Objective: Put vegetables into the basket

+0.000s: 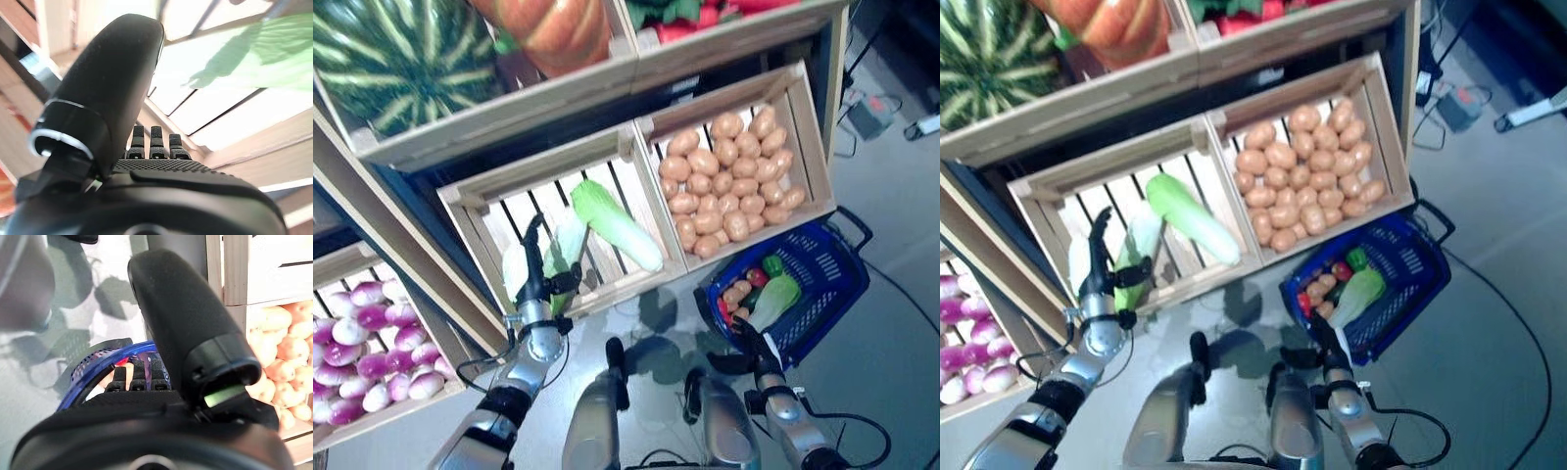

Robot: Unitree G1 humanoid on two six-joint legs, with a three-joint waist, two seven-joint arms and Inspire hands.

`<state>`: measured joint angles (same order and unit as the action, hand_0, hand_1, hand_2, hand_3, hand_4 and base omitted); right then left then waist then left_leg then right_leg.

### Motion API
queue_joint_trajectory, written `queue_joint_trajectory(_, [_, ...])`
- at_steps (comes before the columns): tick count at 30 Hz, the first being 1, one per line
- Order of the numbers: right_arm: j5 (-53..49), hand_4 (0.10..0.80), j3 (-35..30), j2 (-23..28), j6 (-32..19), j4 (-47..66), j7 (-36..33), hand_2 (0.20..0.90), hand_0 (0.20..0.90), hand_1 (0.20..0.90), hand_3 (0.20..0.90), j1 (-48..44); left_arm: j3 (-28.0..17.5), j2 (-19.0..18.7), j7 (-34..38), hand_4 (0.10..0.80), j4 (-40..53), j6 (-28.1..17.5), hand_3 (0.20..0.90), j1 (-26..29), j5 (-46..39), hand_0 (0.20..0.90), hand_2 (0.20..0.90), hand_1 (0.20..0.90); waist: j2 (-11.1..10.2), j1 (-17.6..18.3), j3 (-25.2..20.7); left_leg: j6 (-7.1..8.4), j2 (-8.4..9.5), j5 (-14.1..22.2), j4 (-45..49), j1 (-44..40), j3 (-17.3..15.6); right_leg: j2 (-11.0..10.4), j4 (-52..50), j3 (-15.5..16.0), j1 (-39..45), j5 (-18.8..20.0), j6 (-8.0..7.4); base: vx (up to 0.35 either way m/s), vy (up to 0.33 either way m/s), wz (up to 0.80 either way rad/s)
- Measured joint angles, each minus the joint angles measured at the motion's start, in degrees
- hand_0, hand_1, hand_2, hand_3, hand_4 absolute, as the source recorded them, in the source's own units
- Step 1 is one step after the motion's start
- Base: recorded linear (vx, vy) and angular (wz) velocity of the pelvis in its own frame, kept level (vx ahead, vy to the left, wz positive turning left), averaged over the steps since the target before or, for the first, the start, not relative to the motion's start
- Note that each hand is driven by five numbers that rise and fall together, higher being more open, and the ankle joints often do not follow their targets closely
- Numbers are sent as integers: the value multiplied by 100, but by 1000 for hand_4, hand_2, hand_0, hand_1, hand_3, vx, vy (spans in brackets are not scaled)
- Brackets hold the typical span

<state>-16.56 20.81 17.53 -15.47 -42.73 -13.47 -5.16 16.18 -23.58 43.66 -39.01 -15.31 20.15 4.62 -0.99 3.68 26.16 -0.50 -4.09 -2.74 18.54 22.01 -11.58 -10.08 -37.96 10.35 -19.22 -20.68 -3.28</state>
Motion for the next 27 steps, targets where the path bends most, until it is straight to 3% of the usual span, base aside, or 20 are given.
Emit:
queue_joint_trajectory(4, [-100,800,-3,64,5,419,-1,900,900,900,900,-2,-362,-25,99,800,-56,103,900,142,-107,900,900,900,-33,146,96,30,-94,293,879,606,11,-86,-753,-88,-576,-277,102,-9,73,-5])
queue_joint_trajectory(10, [-235,800,-60,376,15,986,-2,900,900,900,900,25,-596,-432,98,800,-161,212,900,626,-379,900,900,900,-112,330,193,61,-298,686,1997,1420,9,-90,-1744,-250,-1355,-578,163,10,66,-9])
queue_joint_trajectory(18, [-241,800,-256,523,92,1161,-4,900,900,900,900,65,-805,-846,-133,800,-208,481,900,1178,-770,900,900,900,-112,471,260,103,-438,769,2531,2046,20,-42,-2343,-353,-2059,-735,314,45,55,-5])
queue_joint_trajectory(27, [-478,800,-268,706,206,1231,-23,900,900,900,900,-25,-754,-1288,-375,800,-669,1086,900,1970,-1021,900,900,900,-87,521,368,91,-505,883,2886,2510,29,-18,-2557,-397,-2498,-742,288,42,61,-4])
